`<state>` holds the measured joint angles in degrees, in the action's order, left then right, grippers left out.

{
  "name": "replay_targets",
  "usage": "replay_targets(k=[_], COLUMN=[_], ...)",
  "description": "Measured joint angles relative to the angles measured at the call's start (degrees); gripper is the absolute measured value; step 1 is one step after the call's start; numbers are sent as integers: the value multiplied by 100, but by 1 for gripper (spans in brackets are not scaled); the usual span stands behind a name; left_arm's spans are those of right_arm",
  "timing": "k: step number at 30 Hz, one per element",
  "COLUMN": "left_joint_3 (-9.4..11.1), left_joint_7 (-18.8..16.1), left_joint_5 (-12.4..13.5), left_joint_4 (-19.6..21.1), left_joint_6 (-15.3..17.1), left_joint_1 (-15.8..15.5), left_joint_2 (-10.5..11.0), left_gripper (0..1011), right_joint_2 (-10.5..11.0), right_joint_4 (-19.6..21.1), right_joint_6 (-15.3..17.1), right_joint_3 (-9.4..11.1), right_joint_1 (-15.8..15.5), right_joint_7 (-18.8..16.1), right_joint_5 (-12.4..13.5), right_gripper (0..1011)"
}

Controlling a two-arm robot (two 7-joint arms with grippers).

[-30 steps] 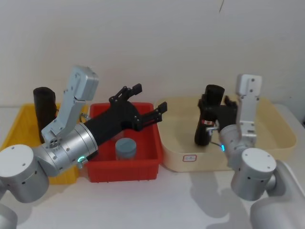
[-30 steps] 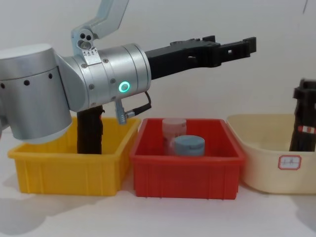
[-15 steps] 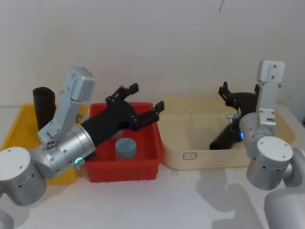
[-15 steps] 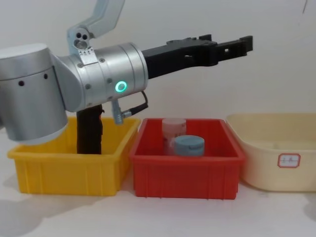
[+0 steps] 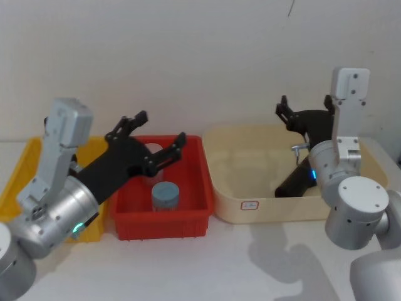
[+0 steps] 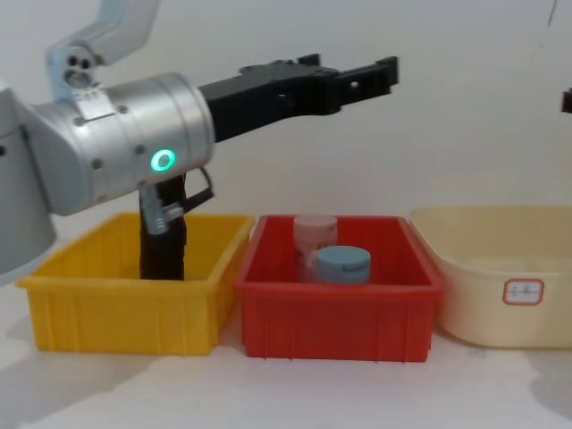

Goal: Pick up the garbage bag with the one hand and transfer it to the other hand.

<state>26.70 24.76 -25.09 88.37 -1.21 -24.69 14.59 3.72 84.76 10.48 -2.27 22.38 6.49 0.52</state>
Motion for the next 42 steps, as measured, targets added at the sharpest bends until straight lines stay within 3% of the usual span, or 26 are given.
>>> replay_targets(k=[7, 19, 32, 42], left_joint_3=[-213, -738, -1462, -1762], left_joint_7=[-436, -1325, -2164, -2433], left_joint_5=[137, 461, 758, 835], left_joint_4=[547, 1626, 2505, 2785], left_joint_6=[40, -77, -691, -1002], left_joint_1=[478, 1631, 3118, 3707], left_joint_2=[169, 445, 559, 578], left_gripper=[1002, 1001, 1001, 1001], right_joint_2=[13, 1, 22, 160], right_joint_4=[266, 643, 838, 885], right_joint_6=[128, 407, 635, 923], right_joint_3=[-184, -641, -1010, -1207], right_joint_1=[-170, -506, -709, -722], right_joint_7=[-273, -746, -1151, -1538], right_joint_5=[-4, -70, -162, -241], right_gripper=[1000, 1000, 1000, 1000])
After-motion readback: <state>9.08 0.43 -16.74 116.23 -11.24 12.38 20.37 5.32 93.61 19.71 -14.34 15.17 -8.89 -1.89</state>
